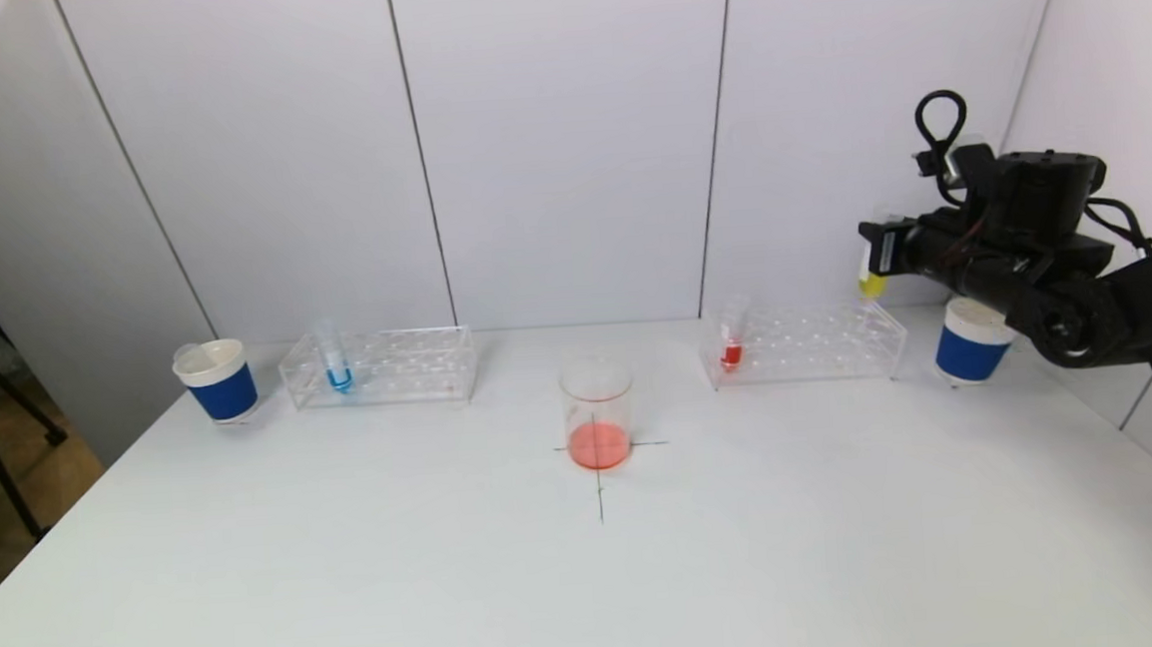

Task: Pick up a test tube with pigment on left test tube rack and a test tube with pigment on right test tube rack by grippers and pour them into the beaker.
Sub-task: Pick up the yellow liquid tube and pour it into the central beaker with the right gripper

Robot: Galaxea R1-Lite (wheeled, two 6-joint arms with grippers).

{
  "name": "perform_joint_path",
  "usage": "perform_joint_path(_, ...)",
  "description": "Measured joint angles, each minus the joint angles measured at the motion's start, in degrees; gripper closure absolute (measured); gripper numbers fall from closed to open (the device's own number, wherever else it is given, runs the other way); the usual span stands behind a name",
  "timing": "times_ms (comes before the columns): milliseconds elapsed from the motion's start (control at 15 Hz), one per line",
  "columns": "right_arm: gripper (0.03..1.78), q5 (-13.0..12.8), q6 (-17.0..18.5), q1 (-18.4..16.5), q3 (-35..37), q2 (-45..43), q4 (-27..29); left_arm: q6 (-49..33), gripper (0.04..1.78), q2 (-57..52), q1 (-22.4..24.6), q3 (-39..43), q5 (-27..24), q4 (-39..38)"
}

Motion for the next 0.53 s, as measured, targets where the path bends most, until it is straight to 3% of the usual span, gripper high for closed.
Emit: perform_joint_path(533,1.35,-0.4,-2.6,2.8,-21.4,-4.0,25.9,0.0,0.06,0.0,0.0,0.0,0.0,0.0)
